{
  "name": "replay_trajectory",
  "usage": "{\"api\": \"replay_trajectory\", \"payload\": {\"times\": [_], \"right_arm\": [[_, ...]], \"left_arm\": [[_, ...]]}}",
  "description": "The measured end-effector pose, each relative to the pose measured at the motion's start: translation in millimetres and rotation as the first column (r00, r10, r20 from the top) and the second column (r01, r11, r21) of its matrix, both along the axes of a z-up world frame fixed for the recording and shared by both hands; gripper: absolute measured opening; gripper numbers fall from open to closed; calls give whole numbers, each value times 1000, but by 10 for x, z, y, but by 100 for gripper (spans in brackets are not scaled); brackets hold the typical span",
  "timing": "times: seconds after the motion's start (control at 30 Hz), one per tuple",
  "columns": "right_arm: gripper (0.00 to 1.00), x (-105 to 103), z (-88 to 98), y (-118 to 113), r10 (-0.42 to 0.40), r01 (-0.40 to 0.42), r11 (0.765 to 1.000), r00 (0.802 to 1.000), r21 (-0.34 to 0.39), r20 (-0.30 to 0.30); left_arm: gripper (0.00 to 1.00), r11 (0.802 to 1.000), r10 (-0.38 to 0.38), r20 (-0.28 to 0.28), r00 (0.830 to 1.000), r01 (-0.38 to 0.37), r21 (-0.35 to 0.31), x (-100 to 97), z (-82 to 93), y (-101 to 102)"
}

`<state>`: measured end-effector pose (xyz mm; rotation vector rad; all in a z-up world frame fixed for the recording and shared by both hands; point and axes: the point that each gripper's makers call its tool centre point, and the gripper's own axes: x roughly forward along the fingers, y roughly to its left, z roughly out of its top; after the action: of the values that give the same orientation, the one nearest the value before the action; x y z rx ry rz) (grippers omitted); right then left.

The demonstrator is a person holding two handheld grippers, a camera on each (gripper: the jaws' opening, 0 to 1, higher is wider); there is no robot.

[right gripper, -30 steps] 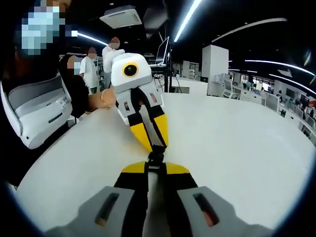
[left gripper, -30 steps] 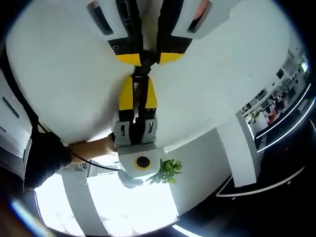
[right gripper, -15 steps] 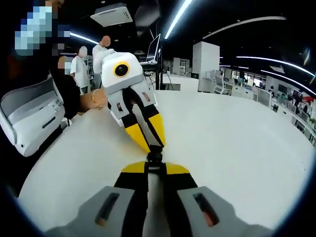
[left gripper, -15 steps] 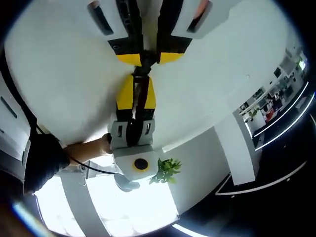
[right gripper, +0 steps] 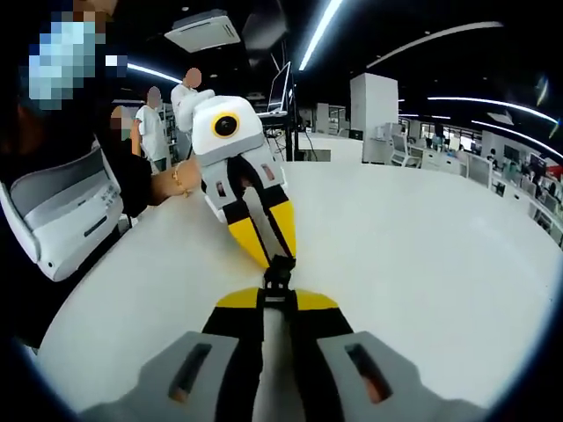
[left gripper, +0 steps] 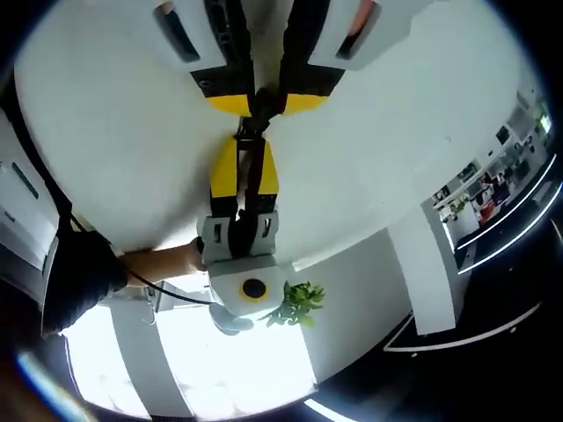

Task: Snap the two parts of the plastic buckle together until the buckle closes and remains connected.

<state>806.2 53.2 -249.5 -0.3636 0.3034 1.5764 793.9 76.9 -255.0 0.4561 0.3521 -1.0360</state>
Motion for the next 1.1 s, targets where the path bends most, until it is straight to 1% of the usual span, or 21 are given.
{"api": "replay_trajectory", "payload": {"times": [0.1,0.2,0.23,0.3,0.33,0.4,0.43,0.6,0.73,0.8,0.87,0.9,0.93,1.1], "right_arm": [[11,-4,-5,1,2,-2,1000,1000,0,2],[11,-13,-11,5,11,-11,1000,1000,0,4],[11,-17,-12,6,15,-15,1000,1000,0,3],[11,-26,-14,9,24,-24,1000,1000,4,-6],[11,-27,-15,8,27,-27,1000,1000,6,-12],[11,-35,-19,9,33,-33,999,999,6,-16],[11,-39,-20,8,38,-38,999,999,4,-18],[11,-49,-23,-10,56,-56,998,998,-6,-24],[11,-58,-24,-16,63,-63,998,998,-7,-28],[11,-70,-26,-17,67,-68,998,997,-7,-33],[11,-73,-25,-16,67,-67,998,997,-7,-36],[11,-73,-24,-15,67,-67,998,997,-7,-38],[11,-73,-23,-14,65,-65,998,997,-8,-39],[10,-69,-15,0,40,-40,999,999,-26,-25]], "left_arm": [[15,1000,5,-2,1000,-5,-5,9,4,21],[16,999,-19,-56,998,17,-47,-31,-9,11],[17,999,-20,-58,998,17,-51,-18,-5,21],[18,997,-35,-85,996,29,-73,-33,-12,10],[18,996,-43,-98,994,35,-82,-36,-16,6],[17,994,-46,-145,988,30,-107,-47,-34,5],[17,993,-56,-156,986,39,-113,-55,-37,6],[15,990,-84,-188,979,60,-130,-81,-52,20],[14,989,-99,-194,976,74,-132,-93,-49,16],[11,989,-104,-192,976,80,-128,-105,-51,16],[11,988,-108,-190,976,85,-129,-117,-48,17],[11,989,-109,-184,977,87,-122,-125,-44,17],[11,990,-113,-154,982,98,-104,-126,-37,18],[10,990,-105,-136,985,91,-105,-126,-31,26]]}}
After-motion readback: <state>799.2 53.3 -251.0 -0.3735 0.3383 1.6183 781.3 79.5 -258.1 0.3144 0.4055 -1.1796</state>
